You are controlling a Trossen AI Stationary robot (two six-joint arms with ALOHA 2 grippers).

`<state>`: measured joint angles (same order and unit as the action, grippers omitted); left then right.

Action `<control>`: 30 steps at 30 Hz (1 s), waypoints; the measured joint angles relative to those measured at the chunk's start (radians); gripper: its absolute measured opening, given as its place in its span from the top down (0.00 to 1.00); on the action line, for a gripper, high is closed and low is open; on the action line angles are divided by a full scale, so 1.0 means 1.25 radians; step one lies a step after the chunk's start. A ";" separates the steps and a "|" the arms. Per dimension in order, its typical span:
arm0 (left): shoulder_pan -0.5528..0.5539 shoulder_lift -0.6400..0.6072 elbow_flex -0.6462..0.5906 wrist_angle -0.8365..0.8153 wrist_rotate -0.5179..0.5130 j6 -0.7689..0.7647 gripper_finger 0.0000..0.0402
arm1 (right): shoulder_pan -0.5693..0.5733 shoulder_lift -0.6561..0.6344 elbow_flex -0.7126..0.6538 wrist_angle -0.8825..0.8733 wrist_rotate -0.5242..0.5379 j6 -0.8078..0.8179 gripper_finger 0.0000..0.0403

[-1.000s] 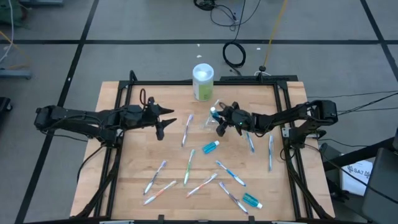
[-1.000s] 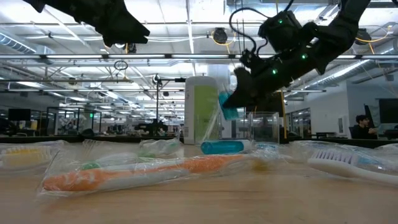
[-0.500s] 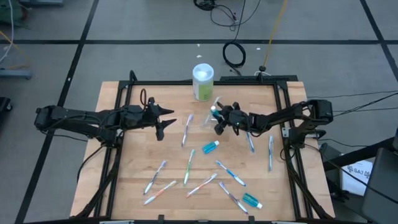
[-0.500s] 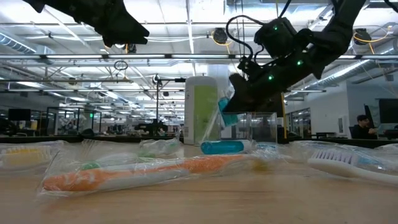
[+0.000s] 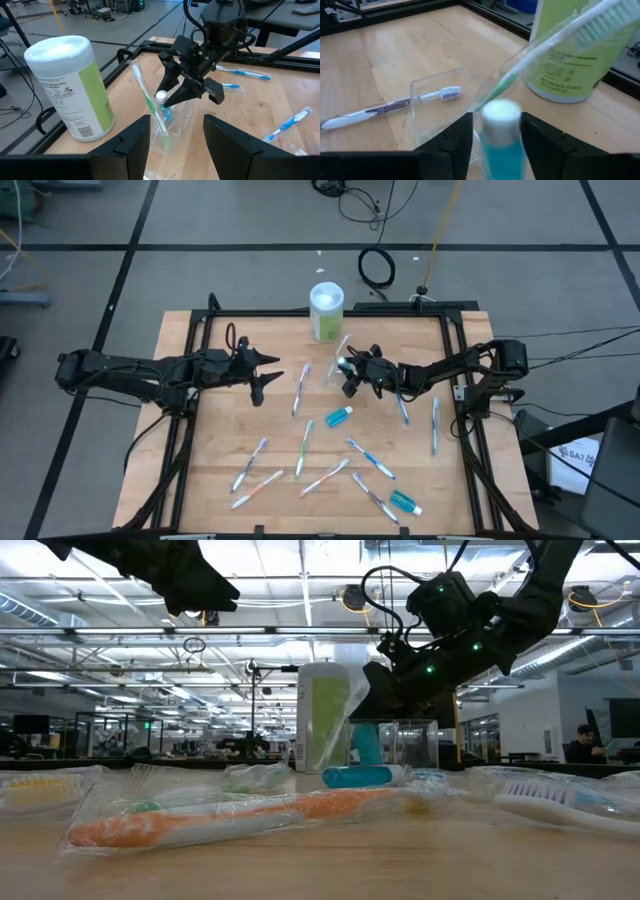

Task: Pick & Place toothbrushing station
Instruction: Put the top left mouthwash into the transparent organizer, then put the top middle blue toothbrush into the transparent organizer

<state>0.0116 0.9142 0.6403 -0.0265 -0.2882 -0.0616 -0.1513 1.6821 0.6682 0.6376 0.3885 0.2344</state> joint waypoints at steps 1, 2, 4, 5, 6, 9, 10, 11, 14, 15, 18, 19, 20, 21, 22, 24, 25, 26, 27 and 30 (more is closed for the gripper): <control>0.000 0.000 0.000 0.000 0.000 0.000 0.52 | 0.000 0.000 0.000 0.000 0.000 0.000 0.59; 0.000 0.000 0.000 0.000 0.000 0.000 0.52 | 0.000 0.000 0.000 0.001 0.000 0.000 0.58; 0.000 0.000 0.000 0.000 0.000 0.000 0.52 | 0.000 0.000 -0.001 0.004 0.000 0.000 0.56; 0.000 0.000 0.000 0.000 0.000 0.000 0.52 | 0.000 0.000 -0.001 0.006 0.000 0.000 0.55; 0.000 0.000 0.000 0.000 0.000 0.001 0.52 | 0.000 0.000 -0.001 0.007 -0.001 0.000 0.55; 0.000 0.000 0.000 0.000 0.000 0.001 0.52 | 0.000 0.000 -0.001 0.012 -0.001 0.000 0.54; 0.000 0.000 0.000 0.000 0.000 0.001 0.52 | 0.000 0.000 -0.001 0.012 -0.001 -0.001 0.54; 0.000 0.000 0.000 0.000 0.000 0.001 0.52 | 0.000 0.000 -0.001 0.012 -0.001 -0.006 0.54; 0.000 0.000 0.000 0.000 0.000 0.001 0.52 | 0.000 -0.005 -0.001 0.011 -0.001 -0.012 0.55; 0.000 0.000 0.000 0.000 0.000 0.001 0.52 | 0.000 -0.005 -0.002 0.013 -0.001 -0.012 0.55; 0.000 0.000 0.000 0.000 0.001 0.002 0.52 | 0.000 -0.017 -0.003 0.007 -0.002 -0.026 0.55; 0.000 0.000 0.000 0.000 0.001 0.002 0.52 | 0.001 -0.025 -0.004 0.003 -0.002 -0.032 0.55; 0.000 0.000 0.000 0.000 0.001 0.002 0.52 | 0.002 -0.032 -0.004 0.002 -0.001 -0.034 0.55; 0.000 0.000 0.000 0.000 0.001 0.002 0.52 | 0.002 -0.038 -0.004 0.001 -0.001 -0.034 0.55; 0.000 0.000 0.000 0.000 0.001 0.002 0.52 | 0.002 -0.047 -0.004 -0.007 -0.002 -0.035 0.55; 0.000 0.000 0.000 0.000 0.001 0.002 0.52 | 0.002 -0.078 -0.004 -0.031 -0.003 -0.036 0.55; 0.000 0.000 0.000 0.000 0.001 0.002 0.52 | 0.005 -0.092 -0.004 -0.036 -0.003 -0.036 0.55; 0.000 0.000 0.000 0.000 0.001 0.002 0.52 | 0.007 -0.107 -0.003 -0.047 -0.001 -0.036 0.55; 0.000 0.000 0.000 0.000 0.001 0.002 0.52 | 0.012 -0.123 -0.002 -0.067 -0.002 -0.036 0.55; 0.000 0.000 0.000 0.000 0.001 0.002 0.52 | 0.033 -0.181 -0.004 -0.130 -0.025 -0.036 0.55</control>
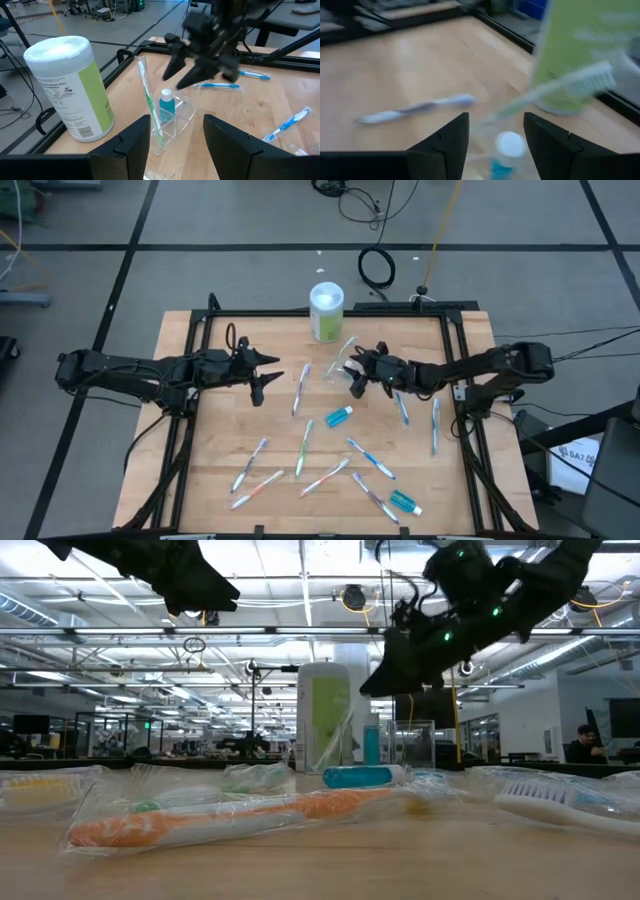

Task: Pick & Place toothbrushing station
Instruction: Put the top middle blue toothbrush into the transparent organizer

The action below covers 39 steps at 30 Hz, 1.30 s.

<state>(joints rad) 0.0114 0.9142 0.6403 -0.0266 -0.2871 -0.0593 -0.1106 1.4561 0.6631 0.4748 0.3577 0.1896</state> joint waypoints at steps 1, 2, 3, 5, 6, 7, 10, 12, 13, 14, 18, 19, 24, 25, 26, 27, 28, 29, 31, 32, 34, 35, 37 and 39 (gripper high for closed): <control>0.000 0.000 0.000 0.000 0.000 0.000 0.52 | 0.007 -0.020 0.002 -0.023 -0.021 0.002 0.55; 0.000 0.000 0.000 0.000 0.000 0.000 0.52 | 0.016 -0.044 0.002 -0.055 -0.036 0.005 0.55; 0.000 0.000 0.000 0.000 0.000 0.000 0.52 | 0.026 -0.065 0.001 -0.090 -0.039 0.008 0.55; 0.000 0.000 0.000 0.000 0.000 0.000 0.52 | 0.046 -0.103 0.002 -0.164 -0.038 0.009 0.55; 0.000 0.000 0.000 -0.001 0.000 0.000 0.52 | 0.053 -0.125 0.002 -0.211 -0.038 0.011 0.55; 0.000 0.000 0.000 0.000 0.000 0.000 0.52 | 0.059 -0.146 0.002 -0.258 -0.038 0.017 0.55; 0.000 0.000 0.000 -0.001 0.000 0.000 0.52 | 0.064 -0.201 0.002 -0.388 -0.038 0.087 0.55; 0.000 0.000 0.000 0.000 0.000 0.000 0.52 | 0.062 -0.228 0.002 -0.478 -0.036 0.155 0.55; 0.000 0.000 0.000 0.000 0.000 0.000 0.52 | 0.058 -0.239 0.002 -0.520 -0.035 0.183 0.55; 0.000 0.000 0.000 -0.001 0.000 0.000 0.52 | 0.056 -0.246 0.001 -0.563 -0.034 0.209 0.55; 0.000 0.000 0.000 -0.001 0.000 -0.001 0.52 | 0.047 -0.255 -0.030 -0.647 -0.034 0.307 0.55; -0.001 0.000 0.000 -0.001 0.000 -0.001 0.52 | 0.046 -0.255 -0.045 -0.648 -0.034 0.328 0.55; 0.000 0.000 0.000 -0.003 0.000 -0.001 0.52 | 0.046 -0.252 -0.129 -0.629 -0.019 0.402 0.55; 0.000 0.000 0.000 -0.003 0.000 -0.001 0.52 | 0.046 -0.252 -0.145 -0.628 -0.006 0.413 0.55; 0.000 0.000 0.000 -0.003 0.000 -0.001 0.52 | 0.046 -0.252 -0.159 -0.629 0.012 0.419 0.55; 0.000 0.000 0.000 -0.003 0.000 -0.001 0.52 | 0.044 -0.252 -0.172 -0.625 0.031 0.422 0.55; 0.000 0.000 0.000 -0.003 0.000 -0.001 0.52 | 0.040 -0.252 -0.187 -0.613 0.045 0.423 0.55; 0.000 0.000 0.000 -0.003 0.000 -0.001 0.52 | 0.036 -0.252 -0.201 -0.590 0.050 0.425 0.55; 0.000 0.000 0.000 -0.003 0.000 -0.001 0.52 | 0.025 -0.252 -0.228 -0.514 0.049 0.425 0.55; 0.000 0.000 0.000 -0.003 0.000 -0.001 0.52 | 0.021 -0.252 -0.242 -0.470 0.049 0.422 0.55; -0.001 0.000 0.000 -0.003 0.000 -0.002 0.52 | 0.010 -0.252 -0.265 -0.395 0.047 0.415 0.55; -0.001 0.000 0.000 -0.003 0.000 -0.003 0.52 | 0.005 -0.252 -0.273 -0.369 0.045 0.410 0.55; -0.001 0.000 0.000 -0.003 0.000 -0.005 0.52 | -0.003 -0.252 -0.286 -0.339 0.046 0.402 0.55; 0.000 0.000 0.000 -0.003 0.000 -0.004 0.52 | -0.010 -0.252 -0.298 -0.341 0.046 0.401 0.55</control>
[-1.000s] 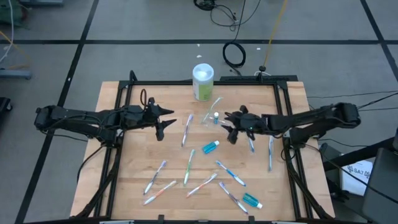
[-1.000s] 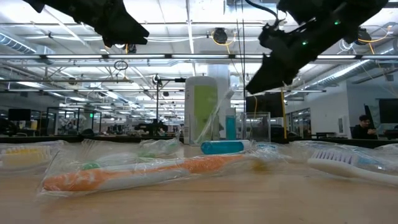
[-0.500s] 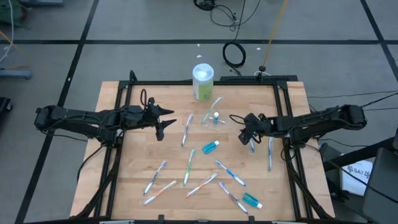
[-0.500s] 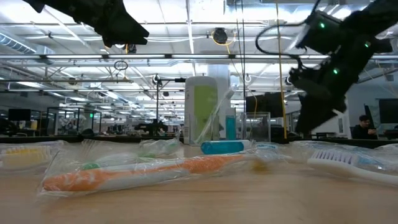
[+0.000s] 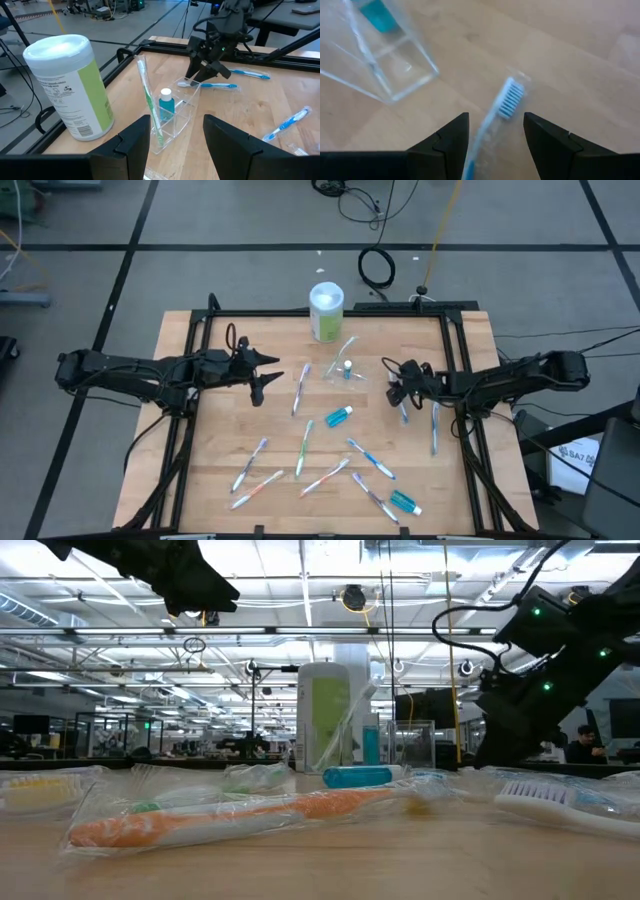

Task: Pick & Place toothbrushing station
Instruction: Put the top middle blue toothbrush into the transparent organizer

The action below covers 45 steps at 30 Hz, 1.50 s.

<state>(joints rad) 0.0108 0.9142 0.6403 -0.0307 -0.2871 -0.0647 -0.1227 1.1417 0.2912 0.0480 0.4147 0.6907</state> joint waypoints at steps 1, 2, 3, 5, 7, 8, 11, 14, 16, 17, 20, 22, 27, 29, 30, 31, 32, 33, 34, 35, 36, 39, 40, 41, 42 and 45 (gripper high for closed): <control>0.000 0.000 0.000 0.000 0.000 0.000 0.52 | -0.002 0.003 -0.006 -0.001 0.000 0.000 0.55; 0.000 0.000 0.000 0.000 0.000 0.000 0.52 | -0.002 0.006 -0.011 -0.001 -0.004 0.002 0.55; 0.000 0.000 0.000 0.000 0.000 0.000 0.52 | -0.002 0.011 -0.015 0.000 -0.012 0.002 0.55; 0.000 0.000 0.000 0.000 0.000 0.000 0.52 | 0.000 0.021 -0.018 0.005 -0.013 0.002 0.56; 0.000 0.000 0.000 0.000 0.000 0.000 0.52 | 0.003 0.032 -0.019 0.006 -0.015 -0.004 0.57; 0.000 0.000 0.000 0.000 0.000 0.000 0.52 | 0.004 0.036 -0.019 0.006 -0.015 -0.010 0.58; 0.000 0.000 0.000 0.000 0.000 0.000 0.52 | 0.005 0.040 -0.019 0.005 -0.014 -0.024 0.64; 0.000 0.000 0.000 0.000 0.000 0.000 0.52 | 0.004 0.041 -0.019 0.005 -0.015 -0.023 0.72; 0.000 0.000 0.000 0.000 0.000 0.000 0.52 | 0.004 0.041 -0.019 0.005 -0.017 -0.024 0.78; 0.000 0.000 0.000 0.000 0.000 0.000 0.52 | 0.004 0.041 -0.019 0.005 -0.020 -0.024 0.81; 0.000 0.000 0.000 -0.002 0.000 0.000 0.52 | 0.004 0.037 -0.019 0.004 -0.032 -0.023 0.88; 0.000 0.000 0.000 -0.002 0.000 0.000 0.52 | 0.005 0.033 -0.020 0.004 -0.041 -0.016 0.92; 0.000 0.000 0.000 -0.003 0.000 0.006 0.52 | -0.001 0.007 -0.021 0.011 -0.055 -0.014 0.98; 0.000 0.000 0.000 -0.003 0.000 0.006 0.52 | -0.007 -0.012 -0.023 0.022 -0.072 -0.015 0.98; 0.000 0.000 0.000 -0.003 0.000 0.006 0.52 | -0.009 -0.024 -0.024 0.034 -0.075 -0.016 0.98; 0.000 0.000 0.000 -0.003 0.000 0.007 0.52 | -0.012 -0.038 -0.022 0.048 -0.074 -0.017 0.98; 0.000 0.000 0.000 -0.003 0.000 0.007 0.52 | -0.014 -0.054 -0.018 0.054 -0.066 -0.023 0.98; 0.000 0.000 0.000 -0.003 0.000 0.007 0.52 | -0.016 -0.070 -0.014 0.059 -0.061 -0.033 0.98; 0.000 0.000 0.000 -0.003 0.000 0.007 0.52 | -0.016 -0.085 -0.008 0.062 -0.059 -0.047 0.98; 0.000 0.000 0.000 -0.003 0.000 0.008 0.52 | -0.016 -0.100 -0.002 0.071 -0.059 -0.065 0.98; 0.000 0.000 0.000 -0.003 0.000 0.008 0.52 | -0.016 -0.117 0.005 0.081 -0.057 -0.086 0.98; 0.000 0.000 0.000 -0.003 0.000 0.008 0.52 | -0.016 -0.161 0.040 0.090 -0.010 -0.157 0.98; 0.000 0.000 0.000 -0.003 0.000 0.008 0.52 | -0.016 -0.172 0.052 0.090 0.020 -0.184 0.98; 0.000 0.000 0.000 -0.003 0.000 0.008 0.52 | -0.016 -0.182 0.064 0.091 0.045 -0.216 0.98; 0.000 0.000 0.000 -0.003 0.000 0.008 0.52 | -0.016 -0.190 0.077 0.102 0.063 -0.254 0.98; 0.000 0.000 0.000 -0.003 0.000 0.008 0.52 | -0.013 -0.198 0.098 0.248 0.062 -0.374 0.98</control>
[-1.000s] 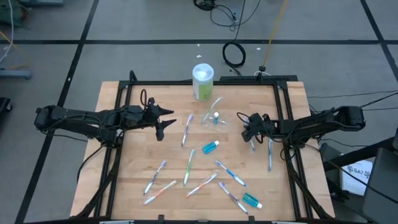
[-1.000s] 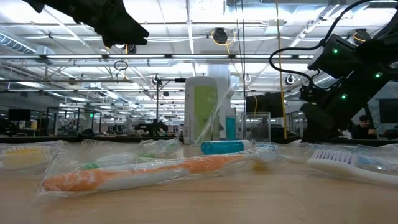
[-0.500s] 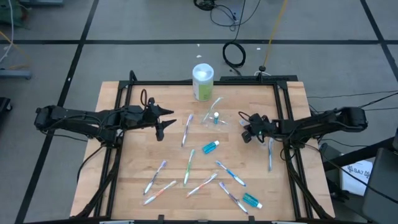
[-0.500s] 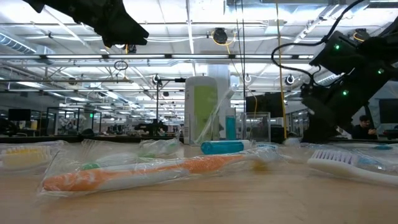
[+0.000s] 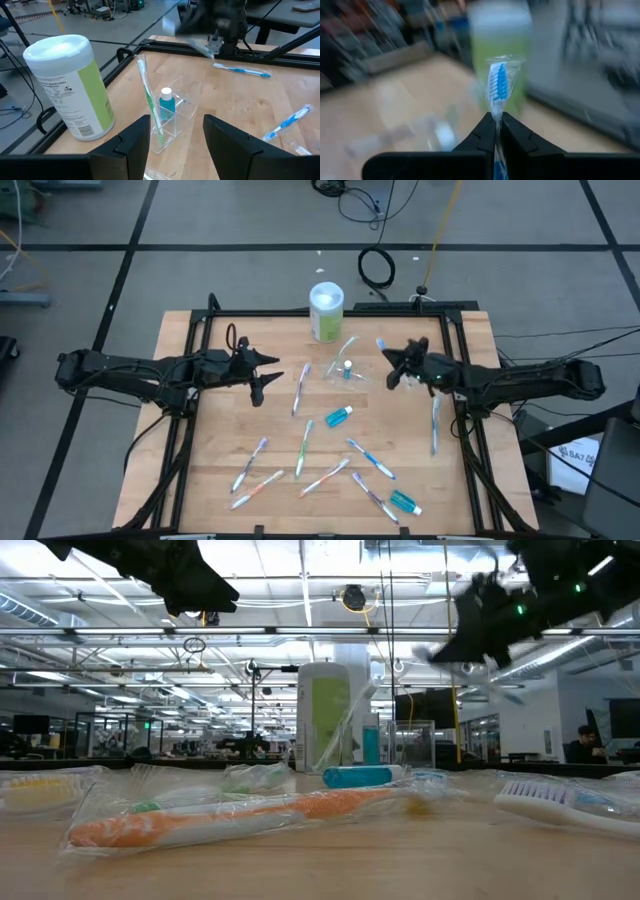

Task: Pick & Place toothbrushing station
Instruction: Put the top middle blue toothbrush into the transparent organizer

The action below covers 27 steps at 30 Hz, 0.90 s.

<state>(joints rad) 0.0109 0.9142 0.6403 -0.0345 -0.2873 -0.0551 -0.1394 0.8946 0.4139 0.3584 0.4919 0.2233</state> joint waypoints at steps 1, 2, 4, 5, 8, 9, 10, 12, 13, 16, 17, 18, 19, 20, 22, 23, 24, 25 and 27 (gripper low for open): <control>0.000 0.000 0.000 0.000 0.000 0.001 0.52 | 0.004 0.004 0.000 0.078 -0.018 -0.041 0.98; 0.000 0.000 0.000 0.000 0.000 0.004 0.52 | 0.009 0.011 0.000 0.155 -0.037 -0.084 0.98; 0.000 0.000 0.000 0.000 0.000 0.010 0.52 | 0.026 0.034 0.000 0.302 -0.067 -0.167 0.98; 0.000 0.000 0.000 0.000 0.000 0.014 0.52 | 0.035 0.049 0.000 0.359 -0.075 -0.208 0.98; 0.000 0.000 0.000 0.000 0.000 0.017 0.52 | 0.062 0.115 0.001 0.512 -0.080 -0.313 0.98; 0.000 0.000 0.000 0.000 0.000 0.017 0.52 | 0.069 0.144 0.001 0.558 -0.080 -0.333 0.98; 0.000 0.000 0.000 0.000 0.000 0.017 0.52 | 0.074 0.176 0.001 0.607 -0.080 -0.344 0.98; 0.000 0.000 0.000 0.000 0.000 0.019 0.52 | 0.080 0.239 0.001 0.693 -0.081 -0.358 0.98; 0.000 0.000 0.000 0.000 0.000 0.020 0.52 | 0.081 0.272 0.001 0.731 -0.080 -0.361 0.98; 0.000 0.000 0.000 0.000 0.000 0.020 0.52 | 0.080 0.362 0.001 0.812 -0.076 -0.356 0.98; 0.000 0.000 0.000 0.000 0.000 0.020 0.52 | 0.077 0.390 0.001 0.839 -0.067 -0.349 0.98; 0.000 0.000 0.000 0.000 0.000 0.020 0.52 | 0.076 0.417 0.001 0.869 -0.059 -0.340 0.98; 0.000 0.000 0.000 0.000 0.000 0.020 0.52 | 0.074 0.444 0.001 0.900 -0.058 -0.335 0.98; 0.000 0.000 0.000 0.000 0.000 0.020 0.52 | 0.071 0.468 0.001 0.933 -0.058 -0.330 0.98; 0.000 0.000 0.000 0.000 0.000 0.020 0.52 | 0.068 0.509 0.005 0.966 -0.058 -0.317 0.98; 0.000 0.000 0.000 0.000 0.000 0.020 0.52 | 0.065 0.523 0.014 0.961 -0.057 -0.306 0.98; 0.000 0.000 0.000 0.000 0.000 0.020 0.52 | 0.062 0.530 0.024 0.940 -0.059 -0.297 0.98; 0.000 0.000 0.000 0.000 0.000 0.020 0.52 | 0.059 0.537 0.034 0.930 -0.060 -0.283 0.98; 0.000 0.000 0.000 0.000 0.000 0.020 0.52 | 0.058 0.571 0.068 0.923 -0.058 -0.262 0.98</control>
<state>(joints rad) 0.0109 0.9142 0.6407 -0.0341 -0.2876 -0.0296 -0.0666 1.6085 0.4988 1.5121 0.4194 -0.1049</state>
